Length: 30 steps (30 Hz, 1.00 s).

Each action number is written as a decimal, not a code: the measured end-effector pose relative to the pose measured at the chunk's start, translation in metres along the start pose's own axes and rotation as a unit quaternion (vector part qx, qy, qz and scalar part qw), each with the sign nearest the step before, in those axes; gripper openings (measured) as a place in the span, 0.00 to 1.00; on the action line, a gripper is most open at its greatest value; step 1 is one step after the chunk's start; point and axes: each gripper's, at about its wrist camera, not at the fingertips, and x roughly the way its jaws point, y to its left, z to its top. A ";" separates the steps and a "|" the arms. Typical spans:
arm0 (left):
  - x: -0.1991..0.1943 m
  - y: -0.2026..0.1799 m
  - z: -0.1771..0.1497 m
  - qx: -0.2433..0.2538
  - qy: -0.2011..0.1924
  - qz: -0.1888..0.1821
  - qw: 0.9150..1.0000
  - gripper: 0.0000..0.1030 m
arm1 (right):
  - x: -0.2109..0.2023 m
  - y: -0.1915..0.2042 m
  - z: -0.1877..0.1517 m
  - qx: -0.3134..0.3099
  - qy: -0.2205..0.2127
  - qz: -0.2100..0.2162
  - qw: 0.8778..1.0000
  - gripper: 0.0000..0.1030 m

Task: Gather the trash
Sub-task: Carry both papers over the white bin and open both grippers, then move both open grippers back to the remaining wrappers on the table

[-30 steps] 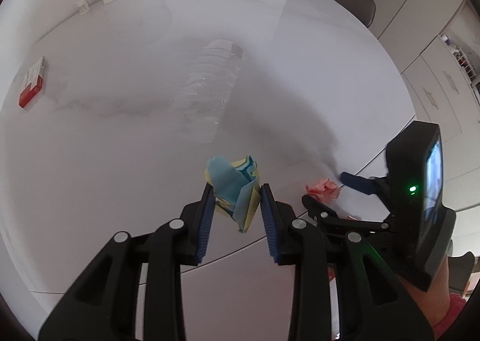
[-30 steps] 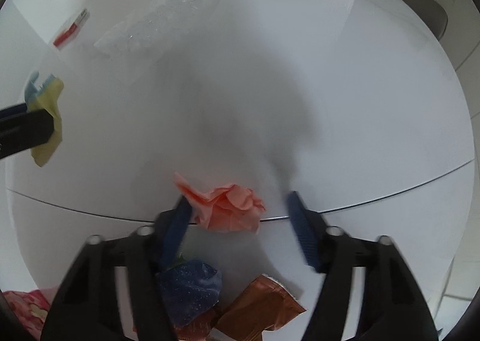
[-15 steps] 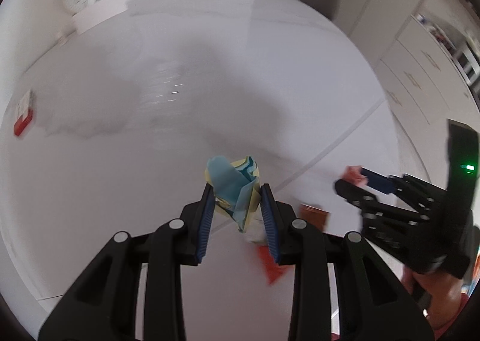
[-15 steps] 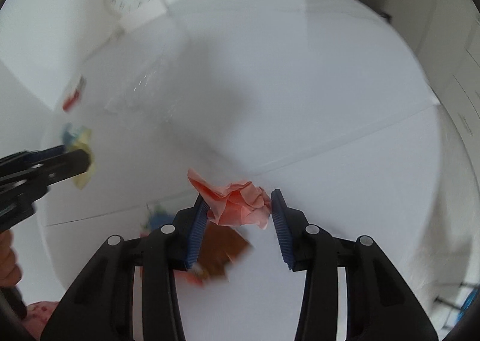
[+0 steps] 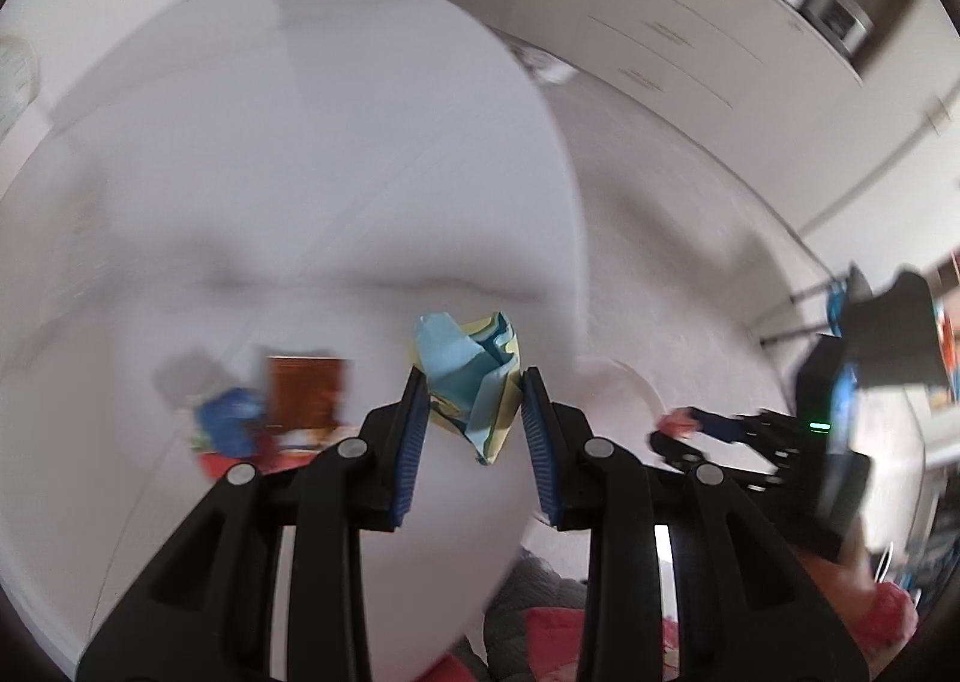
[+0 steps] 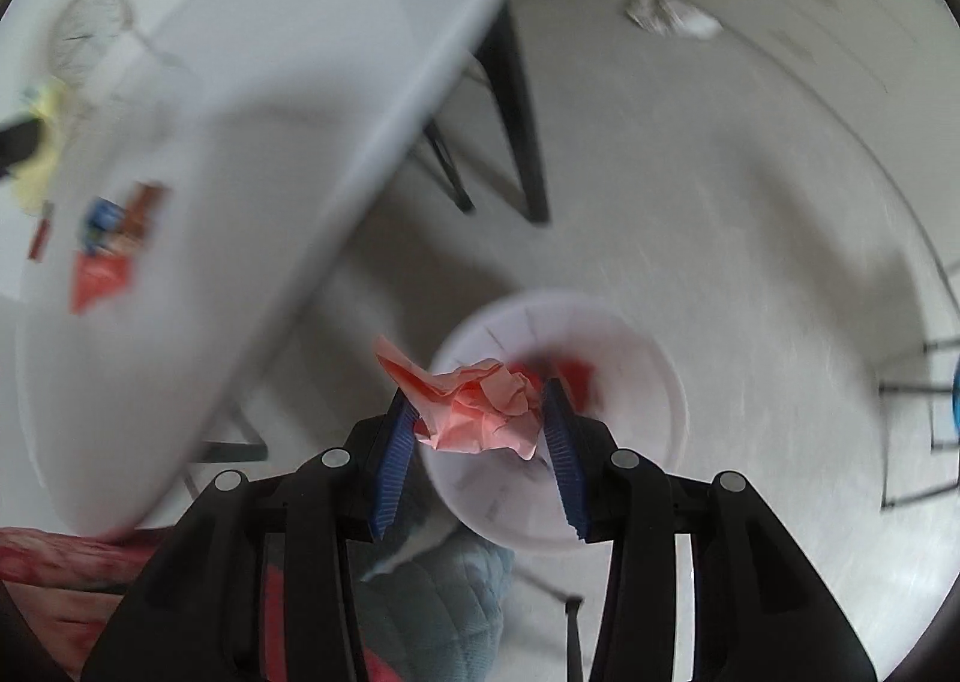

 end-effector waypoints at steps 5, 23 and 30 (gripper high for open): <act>0.020 -0.042 -0.004 0.043 0.029 -0.009 0.999 0.30 | 0.036 -0.031 -0.018 0.032 0.033 -0.009 0.999 0.74; 0.044 -0.126 -0.023 0.106 0.073 -0.044 0.991 0.44 | -0.022 -0.098 -0.042 0.082 -0.016 -0.074 0.994 0.97; 0.032 -0.131 -0.024 0.121 0.052 -0.039 0.991 0.89 | -0.036 -0.109 -0.041 0.097 -0.029 -0.085 0.991 0.97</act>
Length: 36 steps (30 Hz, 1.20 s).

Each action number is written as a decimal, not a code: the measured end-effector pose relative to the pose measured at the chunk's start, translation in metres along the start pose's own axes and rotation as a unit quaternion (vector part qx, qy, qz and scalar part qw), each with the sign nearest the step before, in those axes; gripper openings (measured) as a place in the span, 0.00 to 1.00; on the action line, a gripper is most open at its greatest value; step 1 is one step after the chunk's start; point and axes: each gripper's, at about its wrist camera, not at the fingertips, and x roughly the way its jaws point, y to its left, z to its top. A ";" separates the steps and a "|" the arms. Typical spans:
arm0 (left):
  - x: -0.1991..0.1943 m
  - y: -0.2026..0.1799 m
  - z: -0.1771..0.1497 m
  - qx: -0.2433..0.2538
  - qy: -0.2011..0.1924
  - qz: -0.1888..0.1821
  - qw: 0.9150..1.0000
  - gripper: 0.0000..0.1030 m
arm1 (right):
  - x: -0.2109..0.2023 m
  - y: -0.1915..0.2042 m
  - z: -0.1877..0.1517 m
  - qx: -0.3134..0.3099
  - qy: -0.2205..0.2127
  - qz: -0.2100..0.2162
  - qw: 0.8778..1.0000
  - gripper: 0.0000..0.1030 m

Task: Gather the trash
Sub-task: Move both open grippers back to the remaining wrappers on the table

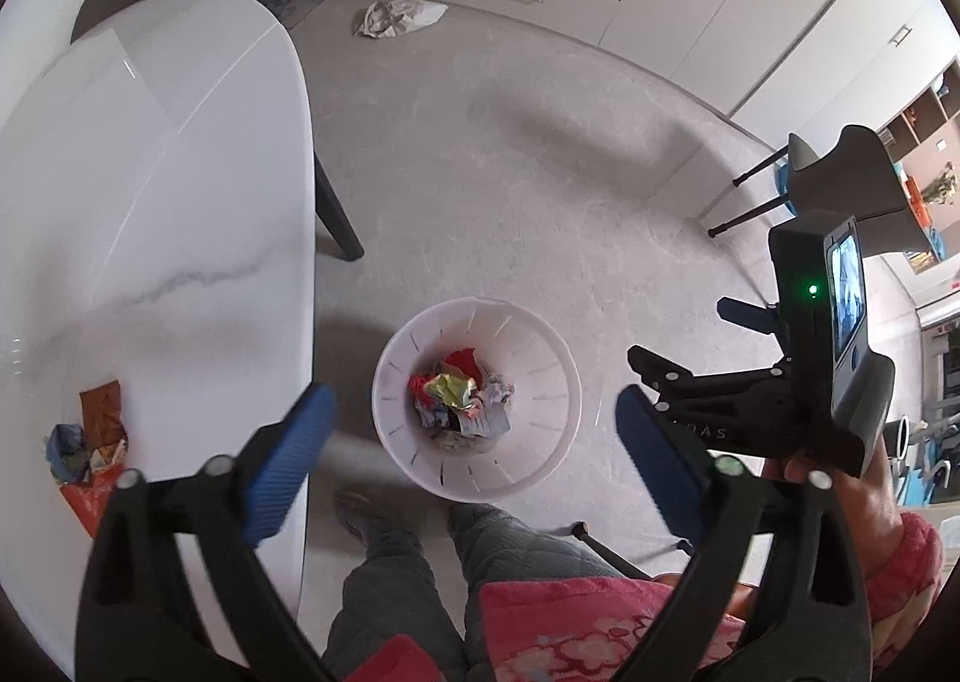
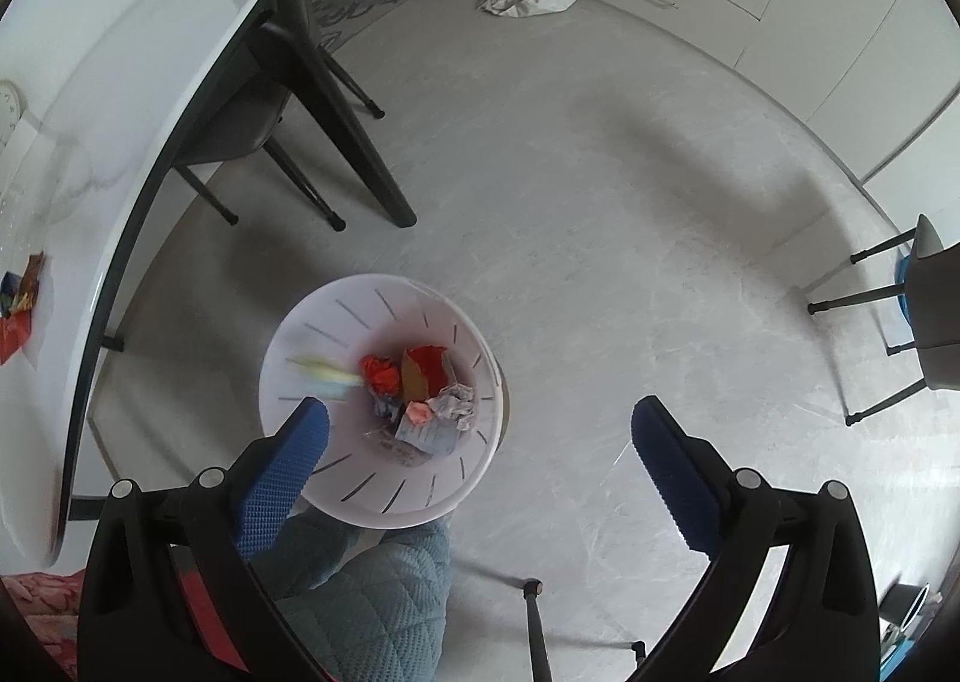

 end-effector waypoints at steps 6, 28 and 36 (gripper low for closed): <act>-0.001 0.002 0.000 -0.018 -0.005 0.005 1.000 0.90 | -0.005 0.009 0.001 -0.005 -0.004 0.003 1.000 0.97; -0.101 0.194 -0.121 -0.242 -0.080 0.167 0.952 0.92 | -0.039 0.263 0.063 -0.242 -0.034 0.168 0.955 0.97; -0.112 0.242 -0.164 -0.307 -0.086 0.166 0.933 0.92 | -0.010 0.354 0.074 -0.235 0.008 0.182 0.955 0.97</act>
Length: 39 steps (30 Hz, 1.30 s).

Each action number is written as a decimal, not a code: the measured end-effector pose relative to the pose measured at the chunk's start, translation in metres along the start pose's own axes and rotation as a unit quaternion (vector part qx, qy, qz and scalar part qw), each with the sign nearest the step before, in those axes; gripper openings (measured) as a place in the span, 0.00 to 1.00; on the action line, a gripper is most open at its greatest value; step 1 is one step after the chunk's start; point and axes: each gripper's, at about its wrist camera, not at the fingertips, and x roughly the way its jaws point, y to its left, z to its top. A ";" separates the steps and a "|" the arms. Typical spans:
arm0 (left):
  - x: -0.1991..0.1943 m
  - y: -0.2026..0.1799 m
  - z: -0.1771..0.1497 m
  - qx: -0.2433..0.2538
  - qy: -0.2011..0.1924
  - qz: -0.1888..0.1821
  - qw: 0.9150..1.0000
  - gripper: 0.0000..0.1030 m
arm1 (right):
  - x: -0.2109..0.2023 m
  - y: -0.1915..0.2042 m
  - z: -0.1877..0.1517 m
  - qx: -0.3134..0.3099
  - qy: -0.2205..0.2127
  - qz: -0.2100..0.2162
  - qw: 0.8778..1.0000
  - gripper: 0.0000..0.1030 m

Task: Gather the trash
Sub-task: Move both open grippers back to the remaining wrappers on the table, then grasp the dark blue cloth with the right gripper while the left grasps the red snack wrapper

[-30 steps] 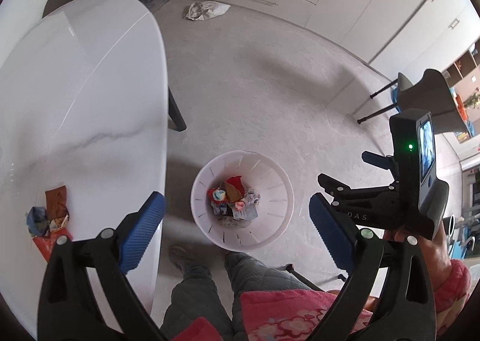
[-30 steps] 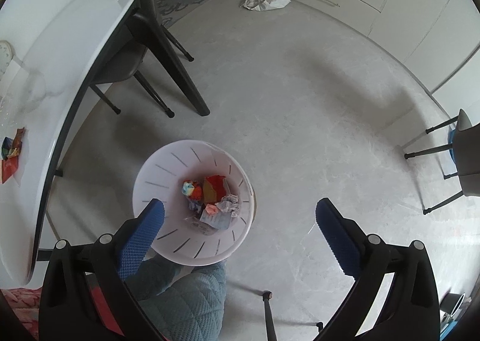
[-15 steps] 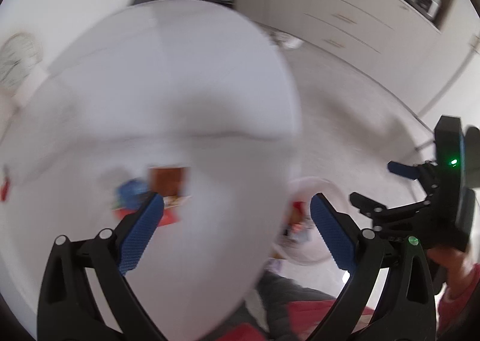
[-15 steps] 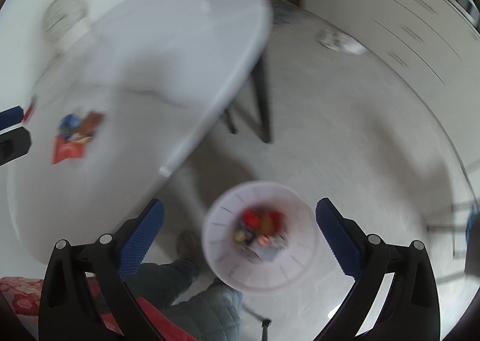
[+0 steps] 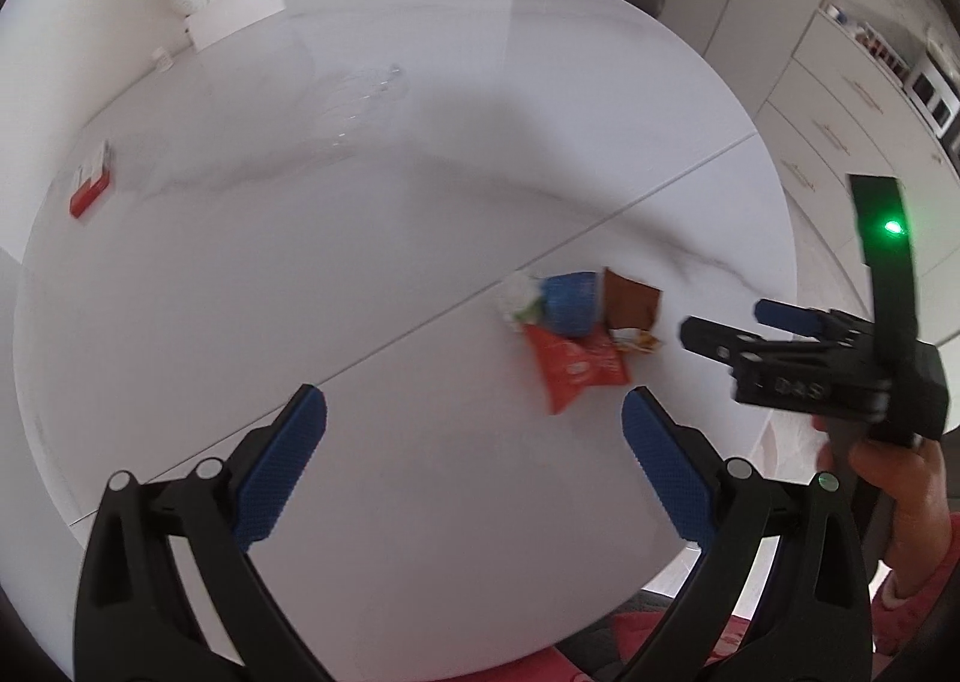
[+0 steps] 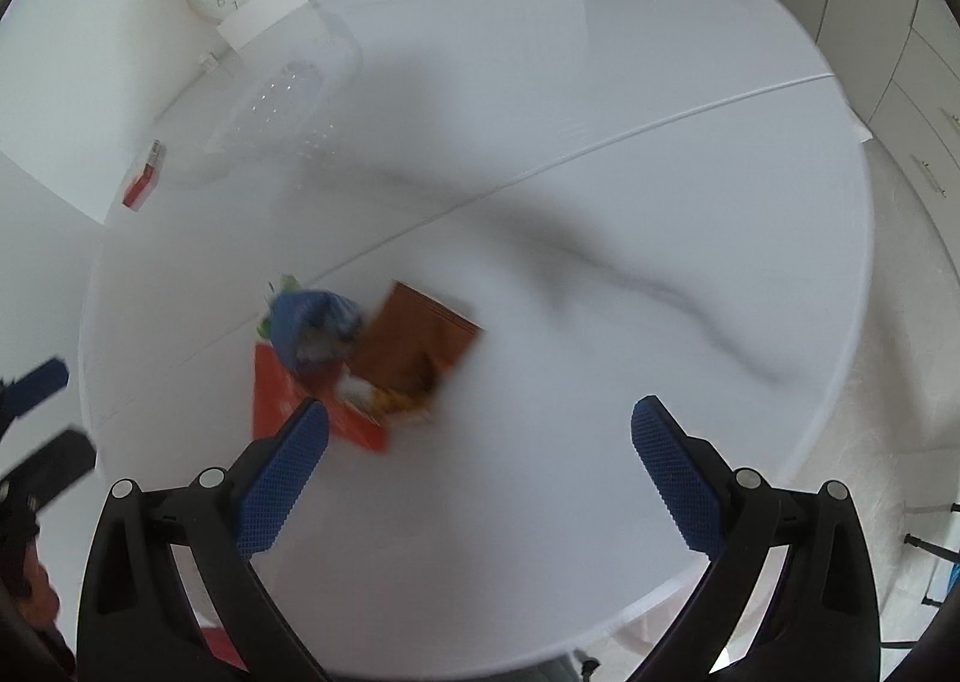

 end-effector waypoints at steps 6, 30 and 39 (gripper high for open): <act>0.014 0.022 0.006 0.007 0.004 -0.019 1.000 0.92 | 0.029 0.028 0.010 -0.005 0.018 -0.044 0.999 0.87; 0.083 -0.016 0.007 0.073 0.069 -0.106 0.989 0.92 | 0.019 0.004 0.013 0.030 0.011 -0.028 0.999 0.43; 0.081 -0.007 0.001 0.015 0.065 -0.083 0.994 0.92 | 0.023 0.047 0.030 -0.119 0.030 0.067 0.990 0.52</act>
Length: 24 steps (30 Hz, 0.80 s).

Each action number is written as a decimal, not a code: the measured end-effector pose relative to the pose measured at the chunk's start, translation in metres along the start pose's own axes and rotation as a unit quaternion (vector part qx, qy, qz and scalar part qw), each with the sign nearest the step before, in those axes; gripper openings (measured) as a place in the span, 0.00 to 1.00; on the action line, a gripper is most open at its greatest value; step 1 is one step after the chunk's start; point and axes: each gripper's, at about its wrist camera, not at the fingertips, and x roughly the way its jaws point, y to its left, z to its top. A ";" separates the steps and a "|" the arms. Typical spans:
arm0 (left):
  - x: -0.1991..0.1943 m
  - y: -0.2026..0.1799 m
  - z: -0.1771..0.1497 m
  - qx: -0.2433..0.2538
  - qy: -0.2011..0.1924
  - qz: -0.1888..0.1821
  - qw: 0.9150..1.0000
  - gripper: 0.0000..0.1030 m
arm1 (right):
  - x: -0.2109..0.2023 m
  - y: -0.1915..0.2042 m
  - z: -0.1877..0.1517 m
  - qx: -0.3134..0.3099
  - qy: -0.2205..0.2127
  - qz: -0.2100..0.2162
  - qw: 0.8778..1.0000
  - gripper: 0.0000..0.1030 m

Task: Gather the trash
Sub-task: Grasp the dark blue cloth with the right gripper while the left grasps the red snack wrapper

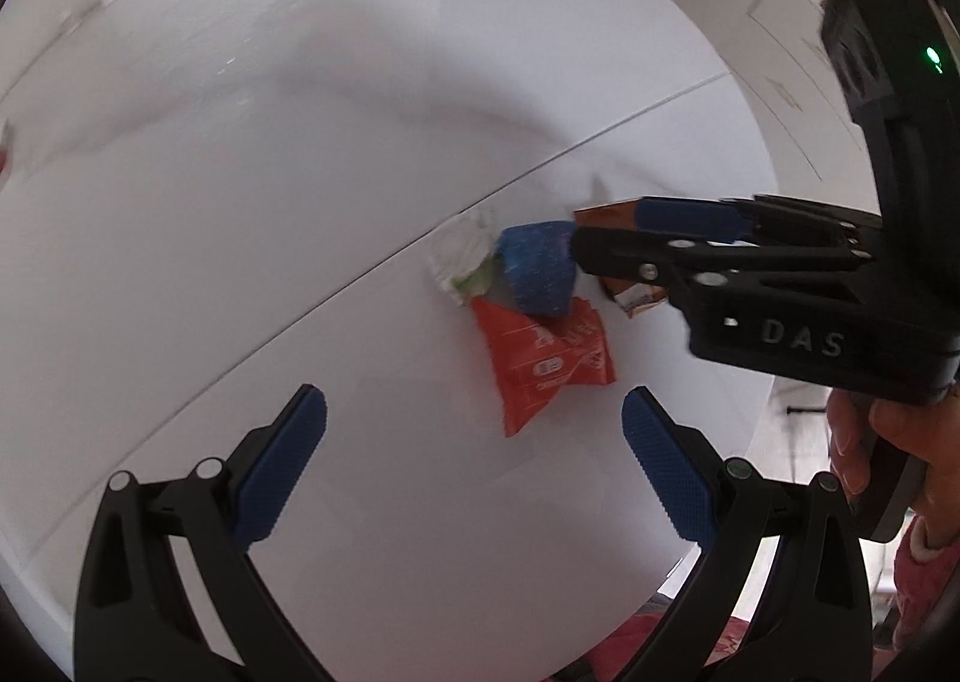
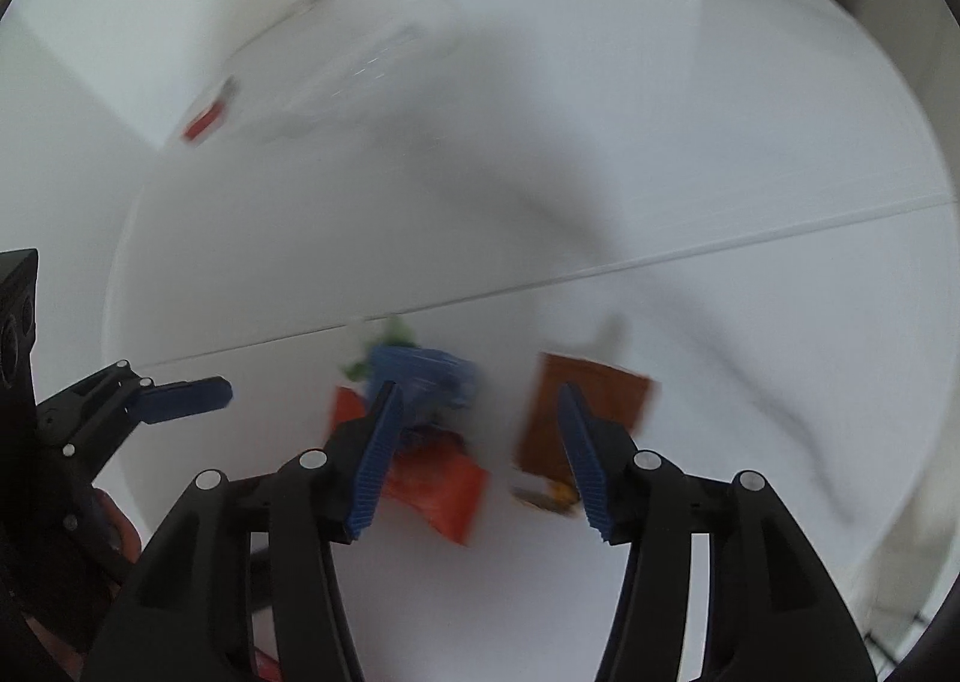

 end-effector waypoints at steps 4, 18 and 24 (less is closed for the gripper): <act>-0.005 0.003 -0.007 -0.028 -0.003 0.011 1.000 0.92 | 0.023 0.010 0.009 -0.028 0.038 0.032 0.998 0.52; 0.002 -0.012 -0.010 -0.061 -0.023 0.024 0.998 0.90 | -0.017 -0.020 -0.011 0.019 0.012 0.064 0.998 0.31; 0.005 -0.056 -0.006 0.124 -0.071 0.056 0.988 0.90 | -0.061 -0.059 -0.036 0.061 -0.016 0.057 0.996 0.31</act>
